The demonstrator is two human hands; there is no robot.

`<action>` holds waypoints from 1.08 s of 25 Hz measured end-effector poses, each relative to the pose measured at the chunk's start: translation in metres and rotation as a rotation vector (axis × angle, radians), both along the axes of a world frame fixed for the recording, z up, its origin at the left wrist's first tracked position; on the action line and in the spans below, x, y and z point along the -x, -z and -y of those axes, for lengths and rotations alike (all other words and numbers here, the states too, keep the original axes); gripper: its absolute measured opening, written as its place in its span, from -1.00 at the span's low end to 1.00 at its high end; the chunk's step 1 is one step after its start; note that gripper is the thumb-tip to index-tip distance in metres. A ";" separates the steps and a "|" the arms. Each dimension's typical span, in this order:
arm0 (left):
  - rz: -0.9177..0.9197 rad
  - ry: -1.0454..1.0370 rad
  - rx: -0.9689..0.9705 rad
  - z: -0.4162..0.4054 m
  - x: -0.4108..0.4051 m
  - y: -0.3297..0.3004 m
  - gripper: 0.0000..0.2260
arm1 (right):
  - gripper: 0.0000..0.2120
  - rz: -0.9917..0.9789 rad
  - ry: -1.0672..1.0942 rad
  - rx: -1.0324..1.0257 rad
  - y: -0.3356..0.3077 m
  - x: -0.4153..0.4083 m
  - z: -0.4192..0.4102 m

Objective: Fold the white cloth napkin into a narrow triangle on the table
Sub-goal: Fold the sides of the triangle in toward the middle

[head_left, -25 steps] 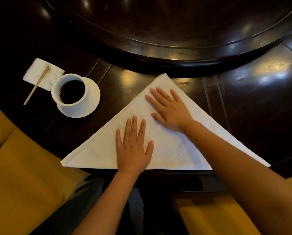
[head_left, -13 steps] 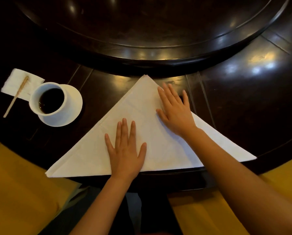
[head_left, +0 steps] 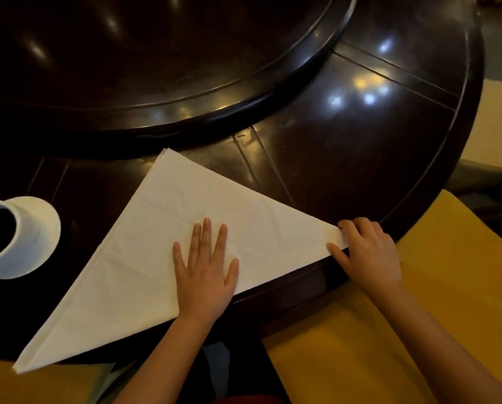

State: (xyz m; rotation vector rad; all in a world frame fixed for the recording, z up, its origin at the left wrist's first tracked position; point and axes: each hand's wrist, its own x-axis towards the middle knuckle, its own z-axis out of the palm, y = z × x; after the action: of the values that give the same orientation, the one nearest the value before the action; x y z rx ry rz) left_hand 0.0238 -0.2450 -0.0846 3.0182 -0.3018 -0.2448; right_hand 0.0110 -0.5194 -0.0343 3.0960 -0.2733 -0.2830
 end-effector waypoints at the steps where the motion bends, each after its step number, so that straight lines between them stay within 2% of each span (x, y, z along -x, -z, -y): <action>1: -0.005 0.000 -0.006 0.001 -0.001 0.000 -0.38 | -0.53 -0.015 0.030 0.029 -0.003 0.001 0.003; 4: -0.013 0.006 -0.030 0.000 -0.001 0.001 -0.37 | -0.59 -0.086 0.142 0.004 -0.006 -0.001 0.007; 8: -0.021 0.016 -0.038 0.000 -0.001 0.001 -0.37 | -0.83 -0.123 0.355 -0.375 -0.008 -0.007 0.012; 9: -0.024 0.014 -0.037 0.000 -0.001 0.000 -0.37 | -0.91 -0.169 0.361 -0.389 -0.010 -0.009 0.015; 12: -0.021 0.012 -0.022 0.000 -0.001 -0.001 -0.38 | -0.90 -0.284 0.335 -0.381 -0.014 -0.016 0.022; 15: -0.020 0.005 0.002 0.000 -0.001 -0.001 -0.39 | -0.94 -0.223 0.360 -0.588 -0.024 -0.024 0.022; 18: -0.026 -0.005 0.037 -0.001 -0.001 -0.003 -0.41 | -0.93 -0.184 0.247 -0.840 -0.045 -0.040 0.006; 20: -0.029 -0.030 0.078 -0.002 0.000 -0.005 -0.41 | -0.91 -0.223 0.116 -0.933 -0.064 -0.057 -0.013; 23: 0.000 -0.105 0.206 -0.004 0.002 -0.008 -0.40 | -0.87 -0.224 -0.080 -1.007 -0.082 -0.090 -0.048; 27: 0.067 -0.165 0.402 -0.007 0.006 -0.008 -0.43 | -0.91 -0.140 -0.230 -1.052 -0.080 -0.142 -0.102</action>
State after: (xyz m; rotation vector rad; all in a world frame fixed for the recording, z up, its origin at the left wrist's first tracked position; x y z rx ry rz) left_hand 0.0177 -0.2375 -0.0770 2.6366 -0.0907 -0.0586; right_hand 0.1531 -0.4176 0.0452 4.0145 0.3733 -0.8714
